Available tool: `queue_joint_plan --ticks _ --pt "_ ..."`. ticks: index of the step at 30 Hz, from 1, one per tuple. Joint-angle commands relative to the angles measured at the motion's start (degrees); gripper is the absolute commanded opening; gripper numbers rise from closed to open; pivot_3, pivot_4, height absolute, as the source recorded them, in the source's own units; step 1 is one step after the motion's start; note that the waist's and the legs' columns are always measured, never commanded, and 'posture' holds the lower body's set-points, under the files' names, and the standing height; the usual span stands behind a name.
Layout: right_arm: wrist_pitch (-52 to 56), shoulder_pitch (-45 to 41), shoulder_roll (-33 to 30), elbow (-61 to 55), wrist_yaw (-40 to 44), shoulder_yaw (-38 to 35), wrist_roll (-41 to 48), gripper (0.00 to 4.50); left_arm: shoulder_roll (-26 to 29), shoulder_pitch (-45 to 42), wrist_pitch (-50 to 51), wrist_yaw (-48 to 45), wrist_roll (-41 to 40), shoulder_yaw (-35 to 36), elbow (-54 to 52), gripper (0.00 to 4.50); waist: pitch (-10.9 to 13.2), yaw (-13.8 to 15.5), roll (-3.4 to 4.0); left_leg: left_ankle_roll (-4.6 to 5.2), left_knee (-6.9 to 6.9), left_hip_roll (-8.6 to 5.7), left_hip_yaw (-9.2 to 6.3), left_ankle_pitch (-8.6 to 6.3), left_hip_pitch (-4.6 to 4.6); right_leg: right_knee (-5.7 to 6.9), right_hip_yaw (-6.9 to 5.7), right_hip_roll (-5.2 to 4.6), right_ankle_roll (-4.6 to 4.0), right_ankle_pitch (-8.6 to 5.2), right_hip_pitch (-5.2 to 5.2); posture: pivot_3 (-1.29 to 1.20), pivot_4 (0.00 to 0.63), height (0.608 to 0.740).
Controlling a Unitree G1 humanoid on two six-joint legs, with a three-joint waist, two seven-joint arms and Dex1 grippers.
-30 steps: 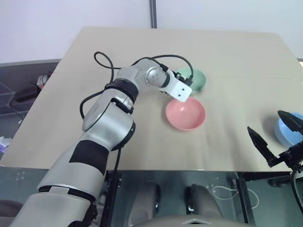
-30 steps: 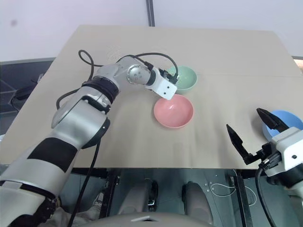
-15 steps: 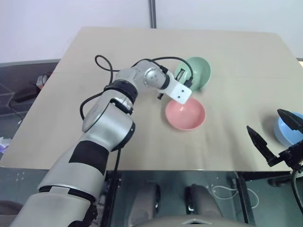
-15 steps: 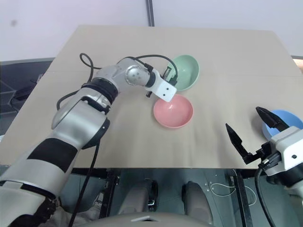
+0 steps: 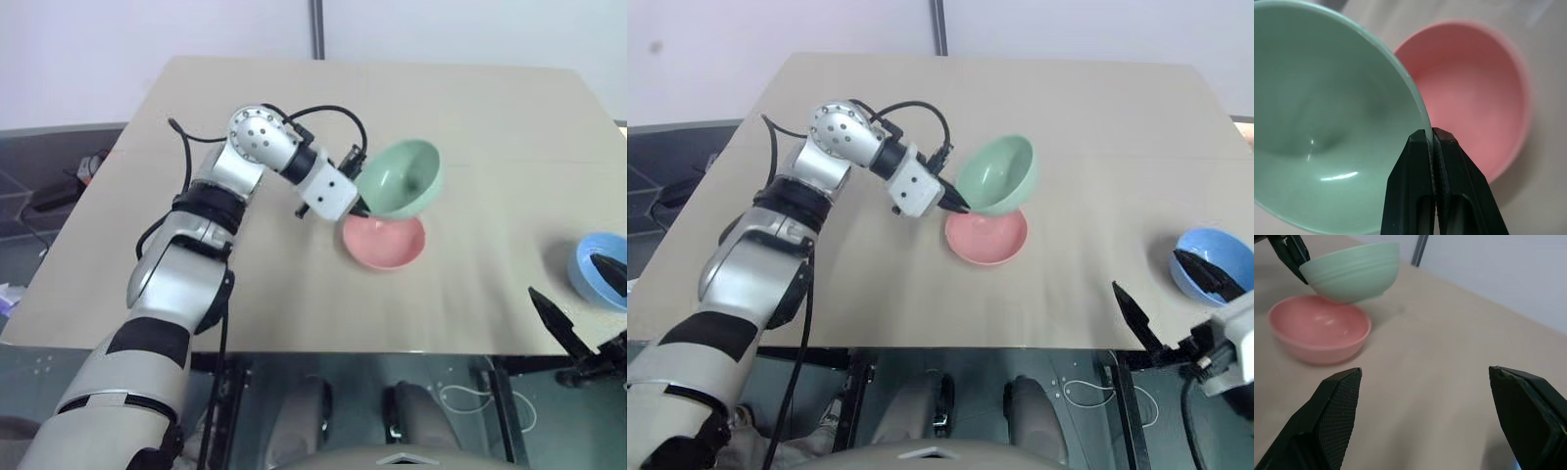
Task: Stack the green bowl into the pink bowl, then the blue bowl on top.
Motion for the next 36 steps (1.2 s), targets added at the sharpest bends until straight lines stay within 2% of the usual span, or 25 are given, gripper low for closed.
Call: queue_joint_plan --ticks 1,3,4,5,8,9,12,14,17,22,24,26,27,28,31,36 --pt "-3.3 2.4 0.7 -1.5 2.2 -2.6 1.8 4.50 -0.5 0.5 0.5 -0.3 -1.2 -0.7 -4.7 0.03 0.0 0.0 0.00 0.00 0.02 0.00 0.00 0.00 0.04 0.00 0.00 0.00 0.00 0.00 0.05 0.00 0.150 0.740" --pt "-4.4 3.1 0.7 -1.3 2.9 -2.8 1.7 4.50 -1.2 0.9 0.6 0.2 -0.5 -1.2 -4.9 0.03 0.0 0.0 -0.01 0.01 0.04 0.00 0.00 -0.01 0.24 0.00 0.00 0.00 0.01 0.00 0.26 0.00 0.150 0.740" --pt "-4.9 3.1 0.7 -1.2 3.1 -2.8 1.6 4.50 -1.5 1.0 0.3 0.3 -0.3 -1.4 -4.8 0.65 0.0 0.0 -0.01 0.01 0.04 0.00 0.00 -0.01 0.33 -0.01 0.00 0.00 0.01 0.00 0.34 0.00 0.150 0.740" --pt "-5.2 3.2 0.7 -1.1 3.2 -2.9 1.5 4.50 -1.8 1.0 -0.5 0.3 0.0 -1.7 -4.5 0.96 0.0 0.0 -0.01 0.02 0.04 0.00 0.01 -0.01 0.56 -0.05 0.00 0.01 0.02 -0.01 0.59 0.00 0.150 0.740" --pt "-6.0 3.3 0.6 -0.6 3.5 -2.8 1.3 4.50 -2.1 1.3 -0.7 0.6 -0.3 -1.5 -5.1 2.47 0.0 0.0 0.00 0.04 0.02 0.04 0.03 -0.03 0.82 -0.09 0.03 0.07 0.02 -0.02 0.84 0.00 0.150 0.740" --pt "-6.0 3.2 0.4 -0.2 3.6 -2.9 1.3 4.50 -1.6 1.7 0.5 0.5 -1.3 -0.9 -6.4 2.80 0.0 0.0 0.00 0.04 0.02 0.07 0.03 -0.03 0.83 -0.10 0.05 0.10 0.01 -0.02 0.84 0.00 0.150 0.740" --pt "-5.2 2.7 -0.3 1.1 3.4 -2.9 1.4 4.50 -0.2 3.0 5.2 0.2 -3.8 0.8 -10.1 2.80 0.0 -0.1 0.00 0.04 0.02 0.11 0.06 -0.03 0.84 -0.09 0.08 0.11 0.01 -0.02 0.83 0.00 0.150 0.740" --pt "-1.0 0.8 -2.2 3.1 0.8 -2.2 1.4 4.50 1.9 4.7 14.3 0.4 -7.3 3.1 -15.3 2.80 0.0 -0.4 0.01 0.04 0.02 0.12 0.07 -0.03 0.83 -0.09 0.09 0.12 0.01 -0.02 0.83 0.00 0.150 0.740" --pt "-0.8 -4.8 -3.8 7.4 -2.1 -0.9 -1.4 4.50 5.0 7.9 27.1 3.0 -11.4 6.6 -23.8 2.80 0.0 -0.7 0.03 0.04 0.02 0.19 0.12 -0.02 0.84 -0.10 0.12 0.13 0.00 -0.01 0.81 0.00 0.150 0.740" --pt "6.1 -12.6 -8.2 14.0 -8.7 2.3 -9.6 4.50 9.2 14.7 44.8 8.3 -17.7 12.2 -36.3 2.80 -0.1 -0.7 0.15 0.03 0.02 0.19 0.10 -0.02 0.86 -0.02 0.13 0.13 0.00 -0.02 0.79 0.00 0.150 0.740" --pt "7.6 -14.5 -10.4 16.5 -7.8 3.9 -10.6 4.50 9.7 16.4 52.7 11.5 -20.3 14.0 -40.3 3.35 -0.1 -0.7 0.15 0.02 0.02 0.18 0.10 -0.02 0.85 -0.01 0.13 0.12 0.00 -0.02 0.79 0.00 0.150 0.740" --pt "9.3 -16.7 -13.2 19.6 -8.6 5.7 -14.6 4.50 10.1 19.0 56.8 15.2 -21.0 15.5 -44.5 4.23 -0.1 -0.3 0.18 0.02 0.02 0.16 0.07 -0.02 0.84 -0.01 0.11 0.11 0.00 -0.02 0.79 0.00 0.150 0.740" --pt "11.4 -18.2 -14.2 21.4 -9.5 6.4 -15.5 4.50 9.1 20.3 60.0 18.3 -22.9 17.2 -45.8 4.49 -0.1 -0.2 0.19 0.02 0.02 0.17 0.09 -0.02 0.85 -0.02 0.13 0.12 0.00 -0.02 0.78 0.00 0.150 0.740" --pt "12.9 -19.5 -15.3 23.3 -10.1 6.9 -16.6 4.50 7.6 21.8 62.8 19.9 -27.1 19.4 -47.2 4.49 -0.1 -0.1 0.19 0.02 0.02 0.16 0.10 -0.02 0.85 -0.01 0.14 0.11 0.00 -0.02 0.78 0.00 0.150 0.740" --pt "15.8 -21.9 -18.3 28.3 -9.8 8.7 -19.3 4.50 5.4 26.6 63.4 23.0 -29.7 22.0 -49.3 4.49 -0.1 0.1 0.25 0.02 0.02 0.15 0.15 -0.02 0.87 -0.02 0.18 0.07 0.00 -0.01 0.78 0.00 0.150 0.740" --pt "23.6 -26.6 -21.9 35.5 -9.4 11.5 -20.7 4.50 6.8 33.8 66.1 21.6 -34.1 23.3 -53.5 4.49 -0.1 -0.1 0.26 0.01 -0.02 0.17 0.14 -0.01 0.86 -0.02 0.20 0.11 -0.02 -0.01 0.75 0.00 0.150 0.740"
